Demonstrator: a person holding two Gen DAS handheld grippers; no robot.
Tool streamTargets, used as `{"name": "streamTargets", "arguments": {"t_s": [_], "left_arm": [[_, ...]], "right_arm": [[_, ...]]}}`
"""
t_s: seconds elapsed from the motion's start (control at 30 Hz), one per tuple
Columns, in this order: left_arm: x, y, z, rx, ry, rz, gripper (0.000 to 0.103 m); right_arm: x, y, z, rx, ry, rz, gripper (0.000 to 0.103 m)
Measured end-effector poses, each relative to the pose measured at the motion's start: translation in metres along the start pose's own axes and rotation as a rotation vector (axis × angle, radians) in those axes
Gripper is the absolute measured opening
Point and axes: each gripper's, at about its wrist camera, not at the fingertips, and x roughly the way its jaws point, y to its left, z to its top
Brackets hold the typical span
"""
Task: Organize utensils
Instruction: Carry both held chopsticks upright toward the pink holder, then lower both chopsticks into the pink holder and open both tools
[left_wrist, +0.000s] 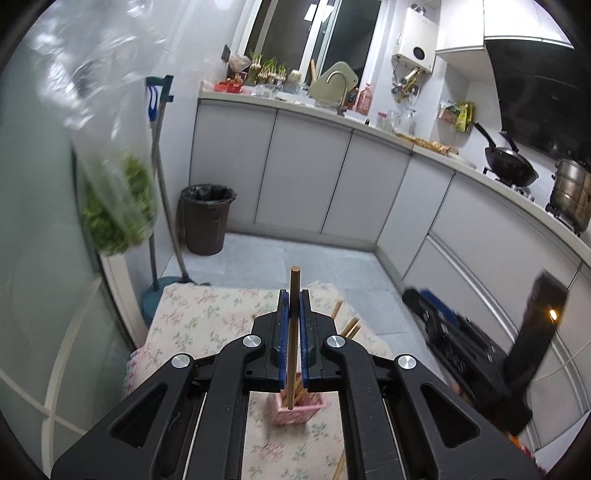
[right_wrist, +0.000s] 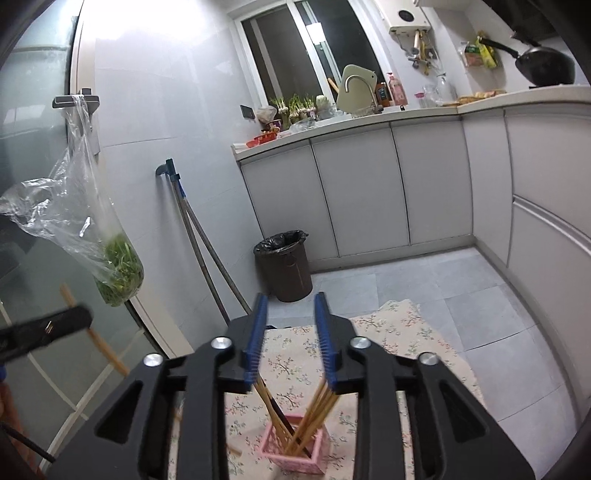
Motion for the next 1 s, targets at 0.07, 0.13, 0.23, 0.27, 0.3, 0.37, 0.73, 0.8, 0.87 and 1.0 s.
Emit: {"name": "streamTargets", "arguments": {"t_s": [0.07,0.13,0.23,0.27,0.3,0.37,0.73,0.8,0.87,1.0], "left_arm": [[0.006,-0.005,0.004,-0.008,-0.004,-0.007,0.005],[0.013,-0.009,0.005,-0.009,0.000,-0.008,0.005],[0.020,-0.012,0.004,-0.015,0.002,-0.005,0.005],[0.022,-0.012,0.003,-0.019,0.001,-0.005,0.005],[0.022,-0.013,0.003,-0.024,0.000,-0.006,0.005],[0.024,-0.014,0.002,-0.027,0.002,-0.006,0.005],[0.041,-0.021,-0.006,-0.007,0.044,0.007,0.005],[0.048,-0.020,-0.010,-0.010,0.059,0.008,0.005],[0.058,-0.020,-0.016,-0.007,0.079,0.002,0.006],[0.078,-0.015,-0.035,-0.010,0.116,0.013,0.014]], "right_arm": [[-0.009,-0.003,0.000,-0.009,0.015,-0.020,0.034],[-0.016,-0.008,-0.002,-0.005,0.026,-0.028,0.040],[-0.022,-0.020,-0.007,0.023,0.055,-0.032,0.046],[-0.024,-0.022,-0.008,0.024,0.061,-0.031,0.046],[-0.025,-0.024,-0.009,0.023,0.063,-0.035,0.046],[-0.026,-0.026,-0.012,0.022,0.074,-0.042,0.046],[-0.024,-0.029,-0.021,0.025,0.114,-0.029,0.051],[-0.022,-0.029,-0.021,0.021,0.119,-0.030,0.051],[-0.022,-0.030,-0.023,0.022,0.123,-0.032,0.051],[-0.019,-0.031,-0.024,0.024,0.139,-0.032,0.051]]}}
